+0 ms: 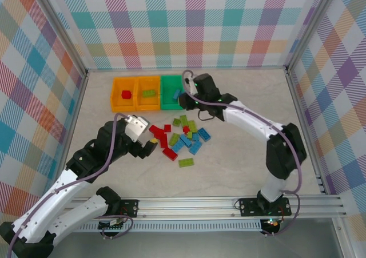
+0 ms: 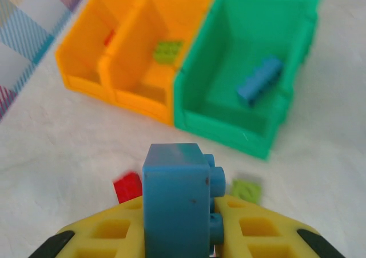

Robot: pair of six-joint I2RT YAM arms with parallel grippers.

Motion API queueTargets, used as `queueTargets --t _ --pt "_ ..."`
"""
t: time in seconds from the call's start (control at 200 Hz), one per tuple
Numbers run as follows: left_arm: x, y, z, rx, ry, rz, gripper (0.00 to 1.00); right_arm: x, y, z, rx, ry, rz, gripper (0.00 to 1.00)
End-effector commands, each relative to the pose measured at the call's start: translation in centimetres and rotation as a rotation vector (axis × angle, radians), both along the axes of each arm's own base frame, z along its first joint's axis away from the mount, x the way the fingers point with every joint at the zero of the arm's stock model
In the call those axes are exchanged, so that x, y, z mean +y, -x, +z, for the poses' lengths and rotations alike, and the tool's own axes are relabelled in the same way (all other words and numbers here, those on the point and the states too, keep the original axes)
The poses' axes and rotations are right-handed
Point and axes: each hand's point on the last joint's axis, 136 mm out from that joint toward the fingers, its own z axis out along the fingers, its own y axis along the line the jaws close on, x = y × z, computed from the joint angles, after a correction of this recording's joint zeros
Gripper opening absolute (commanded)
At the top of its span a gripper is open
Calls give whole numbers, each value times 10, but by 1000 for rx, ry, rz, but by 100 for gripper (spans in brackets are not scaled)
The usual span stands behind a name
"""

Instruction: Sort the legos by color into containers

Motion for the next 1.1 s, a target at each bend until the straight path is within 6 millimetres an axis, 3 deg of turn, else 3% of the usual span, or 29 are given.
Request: queueTargets --t 0.0,0.175,0.335,0.435,0.605,0.75,0.85,0.99,1.095 --pt "31 -16 8 -66 -16 204 100 8 -43 -20 -55 48 -33 19" --pt "35 -17 7 -82 -29 214 100 41 -89 -46 -90 74 -12 20" --pt "34 -19 4 -81 -35 216 100 53 -124 -61 -145 119 -31 28" --pt "33 -19 4 -82 -34 209 100 57 -133 -67 -121 142 -19 31" --pt "35 -20 5 -88 -37 220 100 56 -125 -60 -89 140 -2 55" --pt "38 -22 6 -93 -36 241 100 44 -100 -39 -96 117 22 58" --pt "40 -23 5 -87 -27 266 100 31 -66 -15 -114 85 81 67" --pt "39 -27 -4 2 4 312 100 10 9 22 -105 -5 215 77" --pt "24 -22 -18 238 18 336 100 -11 78 32 18 -45 317 83"
